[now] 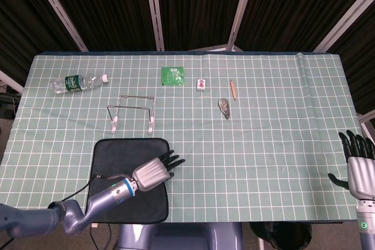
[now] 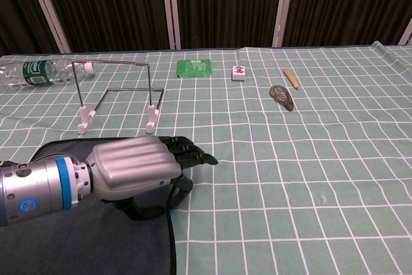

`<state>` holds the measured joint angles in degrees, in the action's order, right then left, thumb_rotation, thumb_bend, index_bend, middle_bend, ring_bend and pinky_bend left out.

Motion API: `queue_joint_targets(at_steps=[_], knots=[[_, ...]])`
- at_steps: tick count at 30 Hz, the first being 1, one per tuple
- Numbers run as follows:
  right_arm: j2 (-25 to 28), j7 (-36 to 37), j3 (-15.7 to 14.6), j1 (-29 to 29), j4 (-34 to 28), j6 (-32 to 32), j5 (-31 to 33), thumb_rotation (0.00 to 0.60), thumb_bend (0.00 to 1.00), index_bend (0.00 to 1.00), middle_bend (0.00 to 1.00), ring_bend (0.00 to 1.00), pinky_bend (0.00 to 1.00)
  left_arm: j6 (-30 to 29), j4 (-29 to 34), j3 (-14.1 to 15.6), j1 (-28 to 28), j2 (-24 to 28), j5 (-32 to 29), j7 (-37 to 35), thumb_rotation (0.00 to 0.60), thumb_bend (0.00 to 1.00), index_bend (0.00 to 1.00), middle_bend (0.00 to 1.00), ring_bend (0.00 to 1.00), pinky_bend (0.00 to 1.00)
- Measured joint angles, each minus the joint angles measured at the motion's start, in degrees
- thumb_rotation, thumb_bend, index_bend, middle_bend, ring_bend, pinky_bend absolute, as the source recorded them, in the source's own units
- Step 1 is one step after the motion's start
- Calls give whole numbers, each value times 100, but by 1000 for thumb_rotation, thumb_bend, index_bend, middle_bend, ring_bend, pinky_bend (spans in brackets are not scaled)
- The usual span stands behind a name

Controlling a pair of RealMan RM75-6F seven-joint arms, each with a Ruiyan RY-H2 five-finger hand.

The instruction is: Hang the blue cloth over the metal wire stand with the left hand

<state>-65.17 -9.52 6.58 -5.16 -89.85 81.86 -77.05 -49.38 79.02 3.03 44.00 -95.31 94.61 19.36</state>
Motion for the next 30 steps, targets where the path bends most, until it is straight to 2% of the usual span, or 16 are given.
queue_joint_targets(at_steps=[15, 30], knots=[[42, 59, -22, 16, -55, 28, -57, 600, 0, 0, 0, 0, 0, -123, 74, 87, -42, 121, -38, 45, 600, 541, 681, 0, 0, 0], [55, 78, -57, 12, -99, -8, -88, 600, 0, 0, 0, 0, 0, -480, 199, 390, -219, 698, 177, -219, 600, 546, 686, 0, 0, 0]])
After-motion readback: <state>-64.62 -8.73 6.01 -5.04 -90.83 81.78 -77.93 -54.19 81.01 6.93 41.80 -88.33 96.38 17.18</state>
